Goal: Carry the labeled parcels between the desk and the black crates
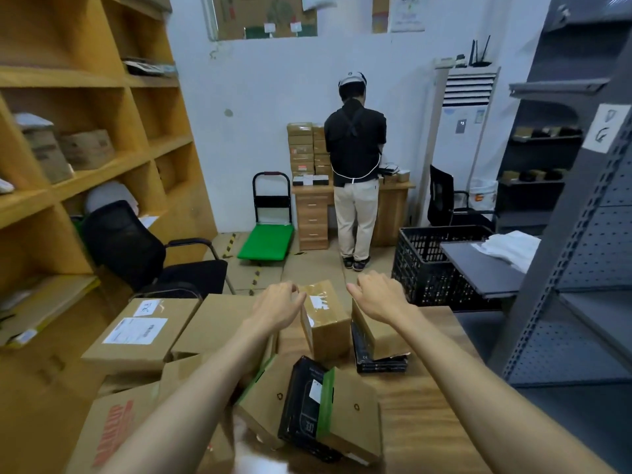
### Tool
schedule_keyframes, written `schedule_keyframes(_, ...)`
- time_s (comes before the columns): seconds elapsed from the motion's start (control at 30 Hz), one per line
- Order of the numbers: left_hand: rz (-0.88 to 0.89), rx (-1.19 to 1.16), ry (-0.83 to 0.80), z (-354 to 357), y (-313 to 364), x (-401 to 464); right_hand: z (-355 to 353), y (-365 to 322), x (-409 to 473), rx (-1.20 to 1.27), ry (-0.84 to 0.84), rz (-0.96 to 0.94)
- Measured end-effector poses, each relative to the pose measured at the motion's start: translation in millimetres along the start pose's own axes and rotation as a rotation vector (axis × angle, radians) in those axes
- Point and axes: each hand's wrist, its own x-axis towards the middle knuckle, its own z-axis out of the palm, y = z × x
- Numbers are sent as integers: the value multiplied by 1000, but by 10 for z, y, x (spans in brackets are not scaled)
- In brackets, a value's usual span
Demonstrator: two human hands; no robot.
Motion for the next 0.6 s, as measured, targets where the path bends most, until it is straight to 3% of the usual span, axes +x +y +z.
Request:
schedule_keyframes(0.2, -133, -82, -5, 412, 11, 680, 362, 290, 748, 74, -45, -41)
schedule_keyframes(0.37, -274, -224, -84, 855, -134, 899, 808, 418, 1121, 89, -168, -43)
schedule_keyframes(0.6, -381, -235, -192, 1338, -332, 1156, 1405, 443, 1488, 81, -309, -17)
